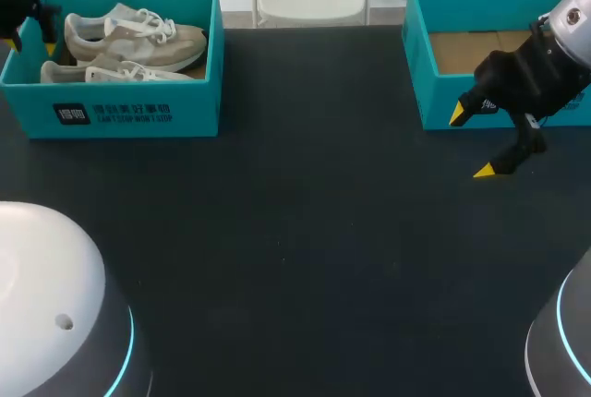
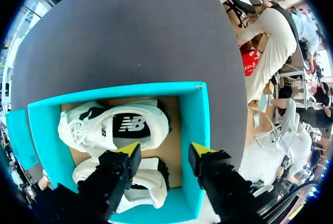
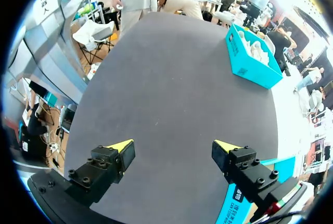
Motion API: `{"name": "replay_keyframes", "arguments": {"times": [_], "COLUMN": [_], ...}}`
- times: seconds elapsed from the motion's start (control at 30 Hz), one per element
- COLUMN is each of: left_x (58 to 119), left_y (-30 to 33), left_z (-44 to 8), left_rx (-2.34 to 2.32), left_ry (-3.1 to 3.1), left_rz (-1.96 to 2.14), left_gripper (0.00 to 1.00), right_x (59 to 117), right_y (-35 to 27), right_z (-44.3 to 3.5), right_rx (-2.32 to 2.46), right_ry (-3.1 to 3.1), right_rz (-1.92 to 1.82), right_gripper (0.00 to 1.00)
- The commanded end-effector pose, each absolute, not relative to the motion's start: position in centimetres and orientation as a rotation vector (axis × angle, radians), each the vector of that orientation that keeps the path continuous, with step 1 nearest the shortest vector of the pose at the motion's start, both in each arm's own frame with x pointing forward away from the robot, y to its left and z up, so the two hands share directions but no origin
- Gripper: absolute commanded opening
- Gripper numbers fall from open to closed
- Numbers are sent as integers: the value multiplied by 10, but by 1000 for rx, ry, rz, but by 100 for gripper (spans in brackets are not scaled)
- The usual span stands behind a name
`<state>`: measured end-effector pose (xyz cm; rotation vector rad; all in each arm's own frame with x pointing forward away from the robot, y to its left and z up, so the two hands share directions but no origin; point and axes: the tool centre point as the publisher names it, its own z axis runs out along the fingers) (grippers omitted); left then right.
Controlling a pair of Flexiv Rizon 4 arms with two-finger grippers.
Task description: Take the shoe out of the shoebox, open the shoe tongue, remove and reinsert the insole, then place the shoe into the shoebox
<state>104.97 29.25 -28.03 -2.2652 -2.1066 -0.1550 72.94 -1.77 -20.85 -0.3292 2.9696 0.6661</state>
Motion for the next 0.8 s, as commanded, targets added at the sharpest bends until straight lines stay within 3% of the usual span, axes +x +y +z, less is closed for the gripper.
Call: {"name": "replay_keyframes", "arguments": {"times": [0.03,0.53,0.63,0.8], "left_x": [1057,1051,1048,1044], "left_y": [294,289,289,291], "left_z": [-298,-330,-336,-345], "left_rx": [-2277,-2332,-2331,-2342], "left_ry": [-2092,-2056,-2053,-2055], "left_rz": [-144,-88,-84,-117], "left_gripper": [46,50,57,81], "right_x": [730,730,730,730], "right_y": [-17,-17,-17,-17], "right_z": [-210,-210,-210,-210], "right_rx": [-328,-328,-328,-328], "right_ry": [2971,2971,2971,2971], "right_rz": [662,662,662,662], "right_gripper": [100,100,100,100]}}
